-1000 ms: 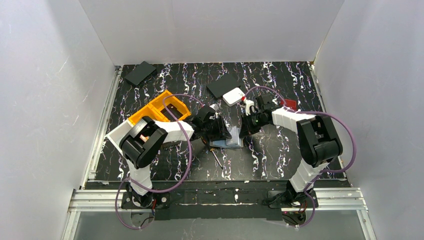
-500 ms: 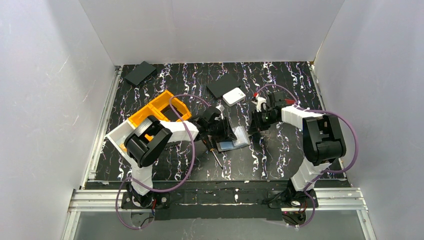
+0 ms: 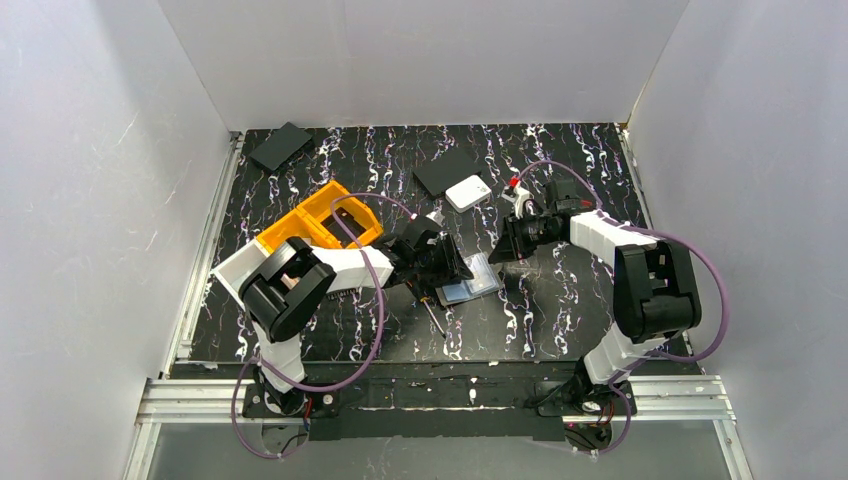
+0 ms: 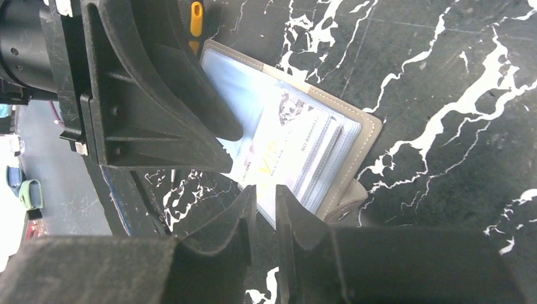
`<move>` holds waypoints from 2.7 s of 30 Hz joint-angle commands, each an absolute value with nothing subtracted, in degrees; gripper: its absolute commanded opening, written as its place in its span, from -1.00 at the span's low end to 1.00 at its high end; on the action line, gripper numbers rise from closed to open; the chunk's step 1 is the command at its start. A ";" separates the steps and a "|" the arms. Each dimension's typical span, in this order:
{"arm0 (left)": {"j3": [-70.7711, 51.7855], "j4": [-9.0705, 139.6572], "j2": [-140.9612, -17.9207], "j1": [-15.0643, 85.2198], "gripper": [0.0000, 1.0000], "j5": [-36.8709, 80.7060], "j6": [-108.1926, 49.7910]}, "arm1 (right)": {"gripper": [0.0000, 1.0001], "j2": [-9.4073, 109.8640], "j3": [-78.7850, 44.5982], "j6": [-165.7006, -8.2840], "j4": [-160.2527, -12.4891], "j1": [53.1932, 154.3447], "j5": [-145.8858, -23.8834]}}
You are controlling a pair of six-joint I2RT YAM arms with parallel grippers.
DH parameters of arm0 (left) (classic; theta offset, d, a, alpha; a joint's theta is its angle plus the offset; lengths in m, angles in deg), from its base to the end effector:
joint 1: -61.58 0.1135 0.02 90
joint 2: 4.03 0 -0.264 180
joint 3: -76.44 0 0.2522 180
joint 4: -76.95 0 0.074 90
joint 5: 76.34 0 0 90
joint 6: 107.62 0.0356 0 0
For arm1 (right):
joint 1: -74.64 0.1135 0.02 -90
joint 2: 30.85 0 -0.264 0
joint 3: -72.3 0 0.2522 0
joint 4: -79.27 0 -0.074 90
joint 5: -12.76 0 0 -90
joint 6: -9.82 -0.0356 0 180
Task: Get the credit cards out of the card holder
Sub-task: Remove the credit card from the card holder.
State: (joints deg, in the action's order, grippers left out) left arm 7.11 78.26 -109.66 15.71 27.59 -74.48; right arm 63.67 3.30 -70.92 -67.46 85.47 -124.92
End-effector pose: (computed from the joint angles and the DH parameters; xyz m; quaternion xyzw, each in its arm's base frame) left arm 0.2607 -0.2811 0.1562 -0.0286 0.8817 -0.4252 0.2022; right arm 0.3085 0.0858 0.1842 -0.2607 0.8485 0.3926 0.2407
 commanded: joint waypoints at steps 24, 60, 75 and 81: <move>9.10 83.40 -111.41 16.38 -0.24 22.03 -81.34 | -0.49 67.96 1.20 -71.93 -69.26 91.25 -111.43; 12.40 90.81 -112.53 18.06 -0.35 25.82 -84.22 | -0.92 75.23 0.08 -70.62 -64.87 93.01 -112.97; 14.38 94.74 -113.72 19.07 -0.66 27.46 -86.62 | -0.85 75.79 -1.13 -68.86 -62.47 93.27 -119.04; 13.40 94.81 -114.90 19.29 -0.84 29.10 -84.97 | -0.81 75.65 -1.49 -68.38 -61.57 93.19 -121.05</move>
State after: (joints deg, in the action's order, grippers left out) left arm 13.95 93.49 -113.37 19.27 28.55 -86.61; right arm 73.50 -1.77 -70.03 -64.75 91.53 -119.57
